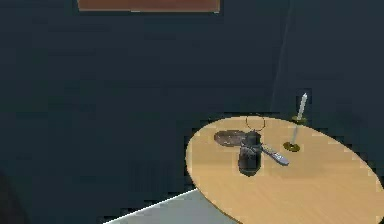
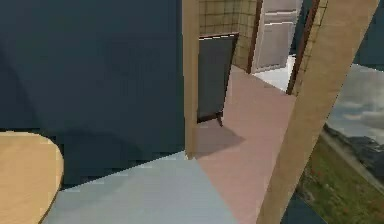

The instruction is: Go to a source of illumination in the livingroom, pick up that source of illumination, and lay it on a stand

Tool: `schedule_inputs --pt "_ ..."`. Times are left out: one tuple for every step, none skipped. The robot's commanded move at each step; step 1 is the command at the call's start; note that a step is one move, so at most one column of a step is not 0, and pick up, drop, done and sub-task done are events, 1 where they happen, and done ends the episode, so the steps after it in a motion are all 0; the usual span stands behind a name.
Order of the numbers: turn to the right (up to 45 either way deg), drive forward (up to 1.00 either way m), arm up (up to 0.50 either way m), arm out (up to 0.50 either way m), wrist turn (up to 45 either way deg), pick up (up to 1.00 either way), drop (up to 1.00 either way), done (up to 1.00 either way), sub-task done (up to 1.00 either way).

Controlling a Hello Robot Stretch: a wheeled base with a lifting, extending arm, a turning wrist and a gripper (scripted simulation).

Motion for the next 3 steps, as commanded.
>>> schedule_inputs --pt "-45.0 0.0 0.0 0.0 0.0 0.0 0.0 0.0 0.0" --pt "-24.0 0.0 0.0 0.0 0.0 0.0 0.0 0.0 0.0" --pt "45.0 0.0 0.0 0.0 0.0 0.0 0.0 0.0 0.0"
